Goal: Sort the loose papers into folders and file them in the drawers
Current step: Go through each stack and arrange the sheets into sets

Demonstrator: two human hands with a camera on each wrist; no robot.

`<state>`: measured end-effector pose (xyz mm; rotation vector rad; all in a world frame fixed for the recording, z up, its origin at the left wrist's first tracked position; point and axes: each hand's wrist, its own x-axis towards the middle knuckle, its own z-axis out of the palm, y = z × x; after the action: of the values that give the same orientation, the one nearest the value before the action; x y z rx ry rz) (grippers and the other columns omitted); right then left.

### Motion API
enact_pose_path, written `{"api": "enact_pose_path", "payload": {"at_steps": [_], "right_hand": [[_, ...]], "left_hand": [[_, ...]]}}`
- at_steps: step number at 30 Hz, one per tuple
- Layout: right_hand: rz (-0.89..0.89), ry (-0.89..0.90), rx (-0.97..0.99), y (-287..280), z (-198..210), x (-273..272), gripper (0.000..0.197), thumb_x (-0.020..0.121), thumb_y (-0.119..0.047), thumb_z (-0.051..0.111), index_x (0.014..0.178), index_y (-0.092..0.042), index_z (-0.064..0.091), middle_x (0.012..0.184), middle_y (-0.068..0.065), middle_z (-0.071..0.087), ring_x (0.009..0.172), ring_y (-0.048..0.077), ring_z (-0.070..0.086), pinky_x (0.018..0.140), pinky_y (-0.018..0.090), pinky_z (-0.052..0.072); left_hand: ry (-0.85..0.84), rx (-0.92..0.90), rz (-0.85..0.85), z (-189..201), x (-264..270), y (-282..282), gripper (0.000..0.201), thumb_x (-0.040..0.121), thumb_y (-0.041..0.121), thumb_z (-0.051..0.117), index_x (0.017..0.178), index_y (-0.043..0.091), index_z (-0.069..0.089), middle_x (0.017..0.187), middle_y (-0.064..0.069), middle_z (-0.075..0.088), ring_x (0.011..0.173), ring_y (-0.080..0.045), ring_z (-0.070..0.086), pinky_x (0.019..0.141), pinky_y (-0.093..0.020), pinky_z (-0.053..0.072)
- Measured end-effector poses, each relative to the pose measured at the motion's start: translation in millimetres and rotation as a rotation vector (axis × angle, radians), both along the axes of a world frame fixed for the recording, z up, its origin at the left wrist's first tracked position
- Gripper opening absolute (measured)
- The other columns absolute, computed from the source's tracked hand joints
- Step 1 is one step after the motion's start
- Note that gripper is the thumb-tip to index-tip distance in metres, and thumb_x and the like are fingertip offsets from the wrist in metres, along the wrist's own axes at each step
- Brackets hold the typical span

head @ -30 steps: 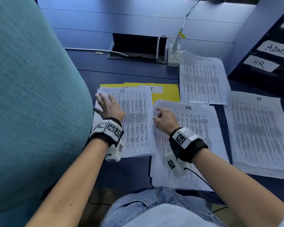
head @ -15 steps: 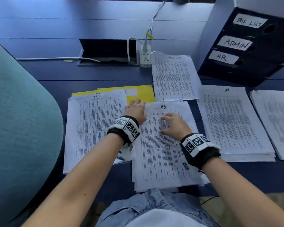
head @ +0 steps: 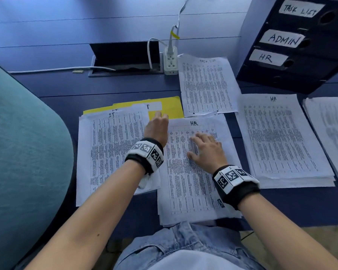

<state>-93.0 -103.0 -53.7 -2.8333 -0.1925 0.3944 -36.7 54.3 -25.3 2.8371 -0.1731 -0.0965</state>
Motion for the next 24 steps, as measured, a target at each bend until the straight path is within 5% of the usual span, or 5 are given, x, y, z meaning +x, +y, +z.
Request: {"api": "enact_pose_path", "payload": {"at_steps": [5, 10, 16, 20, 24], "right_hand": [[-0.009, -0.020, 0.012, 0.4, -1.9, -0.1, 0.055, 0.091, -0.042, 0.051, 0.140, -0.023, 0.035, 0.148, 0.000, 0.031, 0.135, 0.019, 0.028, 0.110, 0.041, 0.026], [-0.081, -0.078, 0.170, 1.1, -2.6, 0.2, 0.074, 0.084, -0.031, 0.065, 0.144, -0.017, 0.023, 0.145, 0.004, 0.034, 0.130, 0.022, 0.038, 0.108, 0.042, 0.031], [-0.137, -0.330, 0.257, -1.2, -4.2, 2.9, 0.090, 0.074, -0.014, 0.073, 0.138, -0.030, 0.012, 0.150, 0.008, 0.024, 0.131, 0.029, 0.032, 0.097, 0.051, 0.039], [-0.141, -0.665, 0.131, -4.0, -9.9, 4.2, 0.021, 0.068, -0.019, 0.061, 0.089, -0.017, 0.064, 0.130, 0.005, 0.043, 0.119, 0.023, 0.030, 0.099, 0.048, 0.021], [-0.164, -0.797, 0.009, -0.6, -7.9, -0.6, 0.013, 0.055, -0.008, 0.068, 0.062, -0.017, 0.061, 0.103, -0.001, 0.063, 0.103, 0.023, 0.035, 0.094, 0.043, 0.017]], "left_hand": [[-0.083, 0.041, -0.004, 1.9, 0.4, 7.8, 0.016, 0.090, -0.006, 0.041, 0.091, 0.003, 0.054, 0.092, -0.010, 0.053, 0.079, -0.025, 0.051, 0.063, -0.031, 0.039], [0.155, -0.563, 0.000, 11.3, -1.2, 10.3, 0.005, 0.091, 0.001, 0.048, 0.093, 0.004, 0.051, 0.082, -0.013, 0.061, 0.072, -0.021, 0.051, 0.057, -0.024, 0.035], [0.256, -0.487, -0.157, 5.0, -13.3, 13.6, 0.014, 0.087, -0.004, 0.055, 0.083, -0.008, 0.069, 0.087, -0.016, 0.070, 0.075, -0.009, 0.057, 0.071, -0.012, 0.041], [0.414, -0.673, -0.227, 10.4, -18.8, 13.5, 0.059, 0.072, 0.065, 0.057, 0.045, 0.013, 0.052, 0.042, 0.013, 0.032, 0.034, -0.002, 0.028, 0.041, -0.012, 0.021], [0.379, -0.659, -0.027, 4.4, -1.2, 17.7, 0.096, 0.037, 0.102, 0.015, 0.064, 0.020, 0.055, 0.069, 0.005, 0.054, 0.060, 0.000, 0.049, 0.061, -0.017, 0.037]]}}
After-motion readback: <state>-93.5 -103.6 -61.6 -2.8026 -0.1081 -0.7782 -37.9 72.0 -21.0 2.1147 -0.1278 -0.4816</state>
